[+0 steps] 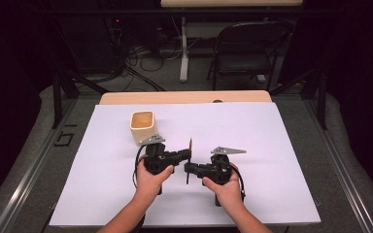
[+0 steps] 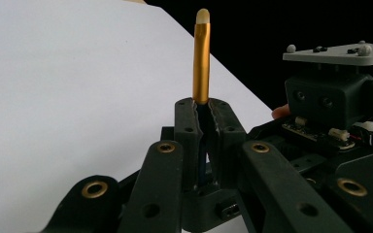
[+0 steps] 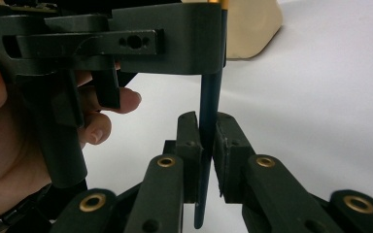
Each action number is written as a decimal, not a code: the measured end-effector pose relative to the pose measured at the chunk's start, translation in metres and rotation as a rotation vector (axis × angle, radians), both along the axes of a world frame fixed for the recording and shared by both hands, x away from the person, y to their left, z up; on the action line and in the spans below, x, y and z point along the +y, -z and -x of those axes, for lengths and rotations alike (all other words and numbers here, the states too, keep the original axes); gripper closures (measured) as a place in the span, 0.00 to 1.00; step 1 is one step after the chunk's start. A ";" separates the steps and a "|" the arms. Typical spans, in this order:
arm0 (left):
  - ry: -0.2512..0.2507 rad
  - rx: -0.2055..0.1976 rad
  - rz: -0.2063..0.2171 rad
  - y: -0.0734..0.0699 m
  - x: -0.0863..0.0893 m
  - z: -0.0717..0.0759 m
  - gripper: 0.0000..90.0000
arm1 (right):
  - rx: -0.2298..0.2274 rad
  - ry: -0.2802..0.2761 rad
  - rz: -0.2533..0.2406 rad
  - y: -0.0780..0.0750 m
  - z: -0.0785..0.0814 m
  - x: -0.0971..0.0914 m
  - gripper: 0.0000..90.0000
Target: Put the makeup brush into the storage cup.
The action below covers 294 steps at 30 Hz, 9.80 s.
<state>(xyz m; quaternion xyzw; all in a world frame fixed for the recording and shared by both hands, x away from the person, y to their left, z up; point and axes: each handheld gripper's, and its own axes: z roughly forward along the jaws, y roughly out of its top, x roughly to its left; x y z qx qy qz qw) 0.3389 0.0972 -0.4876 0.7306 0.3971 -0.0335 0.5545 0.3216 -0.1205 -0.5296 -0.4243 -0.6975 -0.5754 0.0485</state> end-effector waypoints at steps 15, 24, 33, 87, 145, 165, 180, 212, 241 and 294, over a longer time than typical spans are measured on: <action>0.005 -0.003 -0.002 0.001 0.001 0.000 0.93 | 0.024 -0.001 -0.002 0.000 -0.001 -0.001 0.93; -0.004 -0.019 -0.013 -0.002 0.001 0.001 0.81 | -0.010 0.004 0.040 -0.002 0.000 -0.001 0.94; -0.002 -0.015 -0.019 -0.005 0.003 0.000 0.73 | -0.096 -0.002 0.146 -0.008 0.005 0.002 0.94; 0.004 -0.001 -0.042 -0.012 0.005 0.000 0.93 | -0.166 -0.051 0.245 -0.008 0.011 0.012 0.93; -0.053 -0.083 -0.101 -0.022 0.010 0.000 0.93 | -0.268 0.023 0.293 -0.005 0.008 0.000 0.37; -0.104 -0.145 -0.171 -0.038 0.023 -0.002 0.93 | -0.336 0.020 0.382 -0.007 0.013 -0.004 0.37; -0.119 -0.149 -0.196 -0.044 0.033 -0.009 0.93 | -0.311 0.050 0.367 -0.007 0.012 -0.014 0.37; -0.178 -0.192 -0.207 -0.063 0.048 -0.020 0.93 | -0.306 0.073 0.365 -0.007 0.011 -0.018 0.37; -0.329 -0.257 -0.228 -0.105 0.086 -0.046 0.93 | -0.303 0.072 0.367 -0.005 0.011 -0.017 0.37; -0.523 -0.223 -0.279 -0.082 0.105 -0.100 0.93 | -0.294 0.063 0.363 -0.003 0.011 -0.017 0.37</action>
